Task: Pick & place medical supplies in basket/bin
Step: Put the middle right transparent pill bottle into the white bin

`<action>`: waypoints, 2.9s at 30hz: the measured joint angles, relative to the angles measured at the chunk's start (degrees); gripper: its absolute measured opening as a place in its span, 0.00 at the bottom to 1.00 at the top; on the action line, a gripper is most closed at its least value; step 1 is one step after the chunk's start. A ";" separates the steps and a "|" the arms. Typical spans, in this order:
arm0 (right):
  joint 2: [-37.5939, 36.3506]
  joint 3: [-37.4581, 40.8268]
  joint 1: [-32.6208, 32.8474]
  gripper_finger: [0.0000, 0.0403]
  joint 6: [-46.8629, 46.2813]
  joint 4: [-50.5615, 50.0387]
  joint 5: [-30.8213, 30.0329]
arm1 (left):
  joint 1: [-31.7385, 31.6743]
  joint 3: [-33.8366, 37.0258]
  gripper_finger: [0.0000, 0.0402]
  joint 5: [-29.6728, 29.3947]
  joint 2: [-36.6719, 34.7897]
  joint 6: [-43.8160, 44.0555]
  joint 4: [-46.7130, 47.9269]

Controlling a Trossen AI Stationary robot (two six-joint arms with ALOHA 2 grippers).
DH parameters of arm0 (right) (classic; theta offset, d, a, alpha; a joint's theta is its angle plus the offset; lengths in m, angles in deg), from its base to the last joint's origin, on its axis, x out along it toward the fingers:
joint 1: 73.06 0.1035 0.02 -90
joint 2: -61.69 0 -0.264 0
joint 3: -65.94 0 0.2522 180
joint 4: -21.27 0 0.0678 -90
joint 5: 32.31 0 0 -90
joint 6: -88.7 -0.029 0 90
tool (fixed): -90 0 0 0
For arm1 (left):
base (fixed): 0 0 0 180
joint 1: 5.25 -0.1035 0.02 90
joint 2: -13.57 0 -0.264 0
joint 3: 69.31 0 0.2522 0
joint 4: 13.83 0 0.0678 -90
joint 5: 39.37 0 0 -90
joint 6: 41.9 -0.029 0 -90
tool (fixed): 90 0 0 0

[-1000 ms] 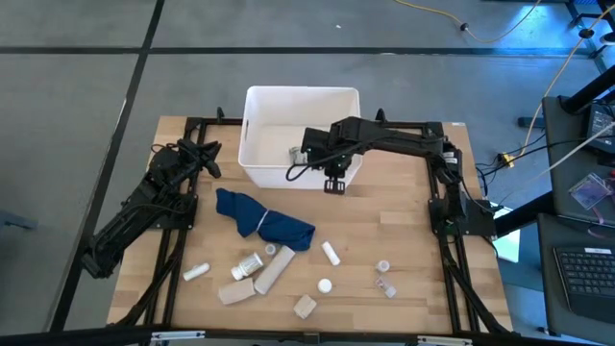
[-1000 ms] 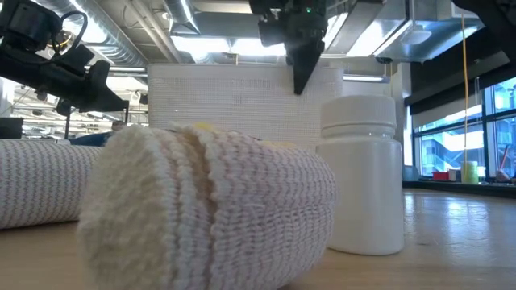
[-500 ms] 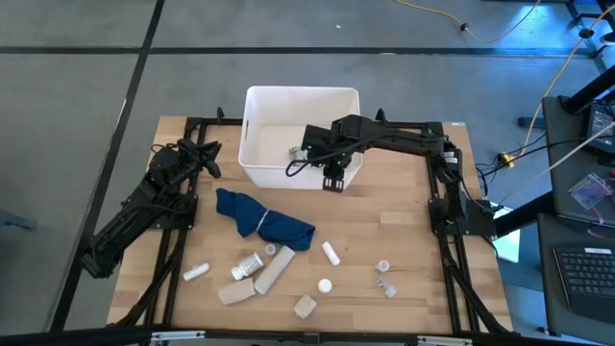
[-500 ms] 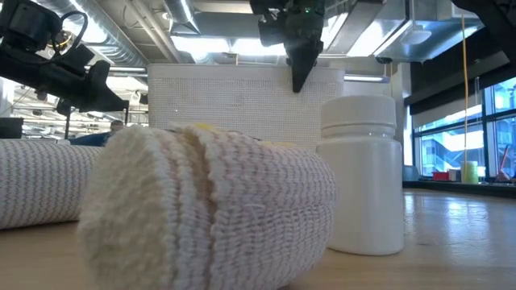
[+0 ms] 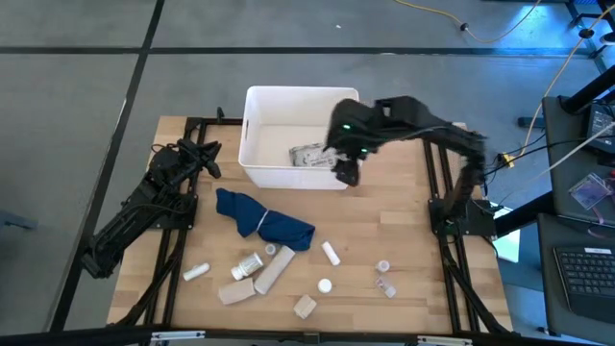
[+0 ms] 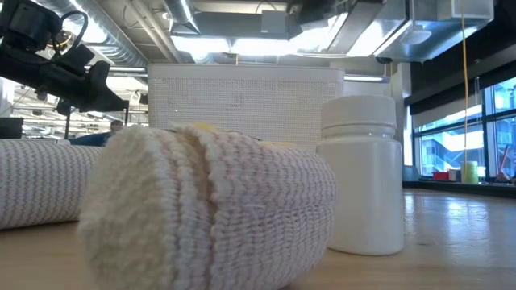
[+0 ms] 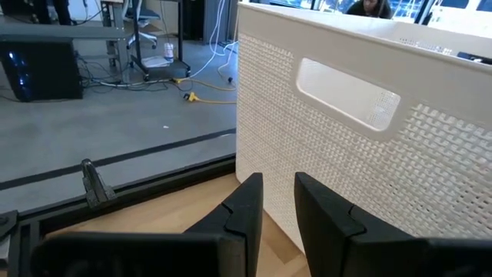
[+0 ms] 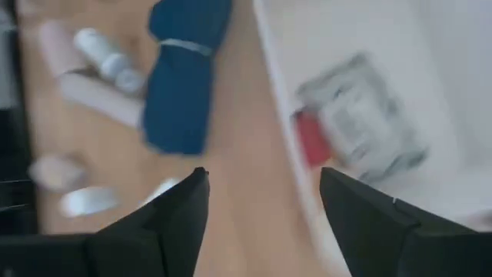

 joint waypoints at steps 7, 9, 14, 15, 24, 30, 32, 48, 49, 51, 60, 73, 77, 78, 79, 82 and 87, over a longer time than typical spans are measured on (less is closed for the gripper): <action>-5.22 11.17 10.36 0.62 -14.82 -0.04 -1.08 | 0.00 0.00 0.18 0.01 -0.02 0.02 0.54; -6.36 15.50 12.89 0.62 -19.16 -1.25 -1.90 | -0.01 0.00 0.18 0.01 -0.02 0.04 0.90; -8.11 26.72 18.51 0.62 -35.06 -0.27 -1.79 | -0.01 0.00 0.18 0.01 -0.02 -0.60 1.05; -8.52 28.68 19.41 0.62 -39.29 0.26 -1.60 | 0.01 0.00 0.18 0.00 -0.01 -1.16 1.04; -8.80 39.27 29.55 0.62 -64.93 1.40 -0.38 | -0.01 0.00 0.18 0.04 -0.02 -0.80 1.89; -8.80 43.75 34.08 0.62 -67.92 5.04 -2.03 | 0.00 0.00 0.18 0.02 -0.01 6.26 3.19; -8.80 45.41 35.09 0.62 -67.84 8.38 -2.11 | -0.01 0.00 0.18 0.04 0.00 7.43 3.21; -8.80 54.71 37.01 0.81 -67.94 19.65 2.41 | 0.01 0.00 0.18 -0.01 0.00 10.23 2.86; -8.80 54.78 37.22 0.82 -68.08 20.18 2.65 | 0.00 0.00 0.18 0.01 0.00 10.25 2.76; -8.80 54.91 37.75 0.83 -67.83 20.65 2.85 | 0.01 0.00 0.18 0.01 0.00 10.19 2.75; -8.80 54.91 37.91 0.81 -74.18 21.05 -0.90 | -0.01 0.00 0.18 0.01 0.00 10.21 2.56; -5.10 54.91 38.77 0.76 -81.66 19.78 2.14 | 0.01 0.00 0.18 0.04 -0.01 10.23 2.54; -3.18 54.91 38.77 0.73 -81.82 20.76 2.99 | -0.01 0.00 0.18 0.04 0.00 10.23 2.54; -2.66 54.91 38.75 0.72 -81.82 20.92 3.05 | 0.00 0.00 0.18 0.04 -0.01 10.25 2.55; -2.20 54.91 38.74 0.71 -81.82 21.01 3.10 | -0.01 0.00 0.18 0.04 0.00 10.25 2.56; -1.25 54.91 38.74 0.68 -81.82 21.01 3.40 | 0.01 0.00 0.18 0.06 0.00 10.25 2.54; -0.12 54.91 38.74 0.66 -81.30 20.99 3.30 | 0.01 0.00 0.18 0.06 0.00 10.27 2.56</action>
